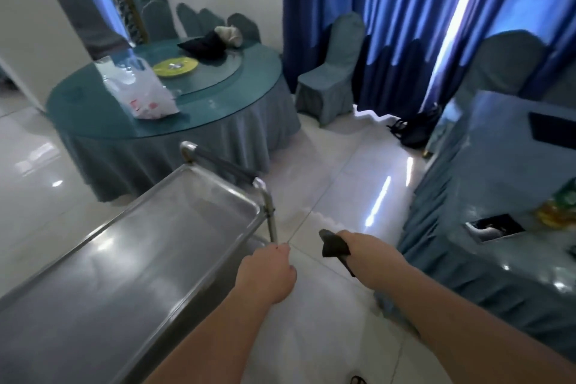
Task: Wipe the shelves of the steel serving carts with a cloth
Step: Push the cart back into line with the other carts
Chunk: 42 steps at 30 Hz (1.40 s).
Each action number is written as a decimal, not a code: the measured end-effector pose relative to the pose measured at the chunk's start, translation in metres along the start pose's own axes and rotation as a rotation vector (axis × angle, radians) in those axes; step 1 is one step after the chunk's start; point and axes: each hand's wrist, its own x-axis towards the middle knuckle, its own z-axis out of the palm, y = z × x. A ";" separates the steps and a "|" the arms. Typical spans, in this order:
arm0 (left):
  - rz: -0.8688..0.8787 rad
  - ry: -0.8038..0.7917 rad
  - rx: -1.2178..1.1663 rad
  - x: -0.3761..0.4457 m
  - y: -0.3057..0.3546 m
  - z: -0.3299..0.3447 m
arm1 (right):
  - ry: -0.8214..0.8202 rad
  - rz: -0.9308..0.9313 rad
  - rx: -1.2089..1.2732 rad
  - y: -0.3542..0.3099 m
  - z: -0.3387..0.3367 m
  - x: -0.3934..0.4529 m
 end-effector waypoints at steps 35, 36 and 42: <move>-0.026 -0.004 0.011 0.576 0.065 -0.227 | -0.097 0.148 -0.159 0.184 -0.216 0.533; -0.053 0.000 0.005 0.585 0.052 -0.232 | -0.103 0.120 -0.163 0.176 -0.220 0.554; -0.284 -0.005 -0.044 0.634 -0.028 -0.248 | -0.158 -0.105 -0.135 0.113 -0.229 0.688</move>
